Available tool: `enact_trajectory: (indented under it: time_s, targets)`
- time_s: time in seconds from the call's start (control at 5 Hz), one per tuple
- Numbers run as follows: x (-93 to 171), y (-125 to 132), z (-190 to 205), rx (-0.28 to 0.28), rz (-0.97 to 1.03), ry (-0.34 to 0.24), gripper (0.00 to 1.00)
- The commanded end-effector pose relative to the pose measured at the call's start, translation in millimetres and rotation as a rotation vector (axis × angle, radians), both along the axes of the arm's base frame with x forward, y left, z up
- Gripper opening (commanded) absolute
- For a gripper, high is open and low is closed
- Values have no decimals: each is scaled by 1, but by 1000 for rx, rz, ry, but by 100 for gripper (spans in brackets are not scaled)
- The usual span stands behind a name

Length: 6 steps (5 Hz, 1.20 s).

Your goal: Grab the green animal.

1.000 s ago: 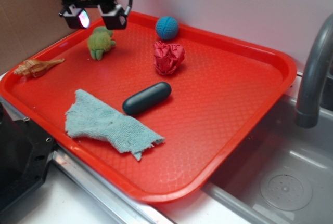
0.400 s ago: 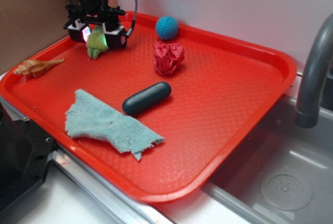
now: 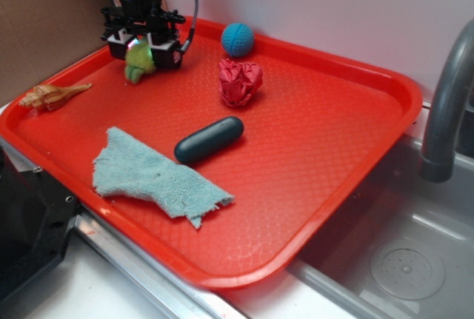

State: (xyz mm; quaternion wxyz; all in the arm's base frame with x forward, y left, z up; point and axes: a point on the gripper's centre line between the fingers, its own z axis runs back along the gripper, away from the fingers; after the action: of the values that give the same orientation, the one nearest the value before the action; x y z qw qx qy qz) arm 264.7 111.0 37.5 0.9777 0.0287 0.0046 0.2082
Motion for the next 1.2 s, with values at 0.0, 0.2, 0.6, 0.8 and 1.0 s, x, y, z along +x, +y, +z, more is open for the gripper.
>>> enact_trajectory:
  time_s: [0.0,0.2,0.6,0.8,1.0]
  targets:
    - [-22,-59,118,41,-199,-290,0]
    - [-34,-84,168,2,-346,-296,0]
    - [-28,-105,198,-47,-332,-168,0]
    - [-22,-109,199,-161,-313,-70,0]
    - [-26,-117,207,-184,-349,-78,0]
